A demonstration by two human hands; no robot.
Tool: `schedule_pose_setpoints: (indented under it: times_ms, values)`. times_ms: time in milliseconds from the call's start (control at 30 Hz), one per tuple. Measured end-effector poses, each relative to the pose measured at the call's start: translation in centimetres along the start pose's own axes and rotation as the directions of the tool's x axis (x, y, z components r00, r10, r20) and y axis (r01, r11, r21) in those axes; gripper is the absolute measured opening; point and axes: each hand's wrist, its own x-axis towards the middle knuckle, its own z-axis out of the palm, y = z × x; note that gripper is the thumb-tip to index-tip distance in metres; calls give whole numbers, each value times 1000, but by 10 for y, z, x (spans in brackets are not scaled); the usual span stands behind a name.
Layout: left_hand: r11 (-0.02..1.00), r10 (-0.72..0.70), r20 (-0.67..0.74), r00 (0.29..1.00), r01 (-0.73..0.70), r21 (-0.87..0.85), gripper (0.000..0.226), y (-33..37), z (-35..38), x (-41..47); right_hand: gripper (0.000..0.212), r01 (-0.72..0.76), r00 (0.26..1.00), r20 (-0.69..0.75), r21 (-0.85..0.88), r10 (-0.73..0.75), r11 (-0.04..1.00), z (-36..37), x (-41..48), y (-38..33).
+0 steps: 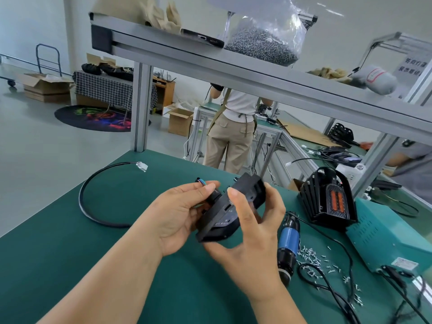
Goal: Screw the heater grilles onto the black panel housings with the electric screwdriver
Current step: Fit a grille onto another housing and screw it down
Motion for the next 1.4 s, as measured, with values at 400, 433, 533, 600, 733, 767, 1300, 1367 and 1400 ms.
schedule_pose_setpoints:
  times_ms: [400,433,533,600,733,767,1300,1367,1400]
  values:
    - [937,6,-83,997,23,348,27,5,-2,-5,81,77,991,-101,-110,-88,991,10,-7,6]
    - [939,9,-73,997,17,343,24,5,-3,-5,80,80,991,-100,-111,-91,991,11,-8,6]
    - [954,28,-19,999,-21,298,27,6,-4,-6,79,72,992,-96,-106,-82,992,11,-8,4]
    - [961,40,33,999,-47,271,36,7,-5,-7,79,67,992,-100,-95,-77,993,11,-8,4]
    - [961,1,125,992,-36,273,38,10,-12,-6,78,66,992,-101,-43,-70,997,8,-6,3]
    - [961,-8,136,991,-30,275,38,10,-14,-5,78,60,994,-94,-27,-62,998,7,-6,2]
    - [931,66,208,976,-135,340,41,8,-16,-2,107,-126,990,71,111,118,986,-2,0,-7]
    - [936,66,196,978,-129,328,45,6,-15,0,107,-127,990,77,101,120,987,-2,2,-8]
    - [939,69,190,979,-128,319,43,5,-13,0,108,-131,990,73,91,124,987,-2,2,-8]
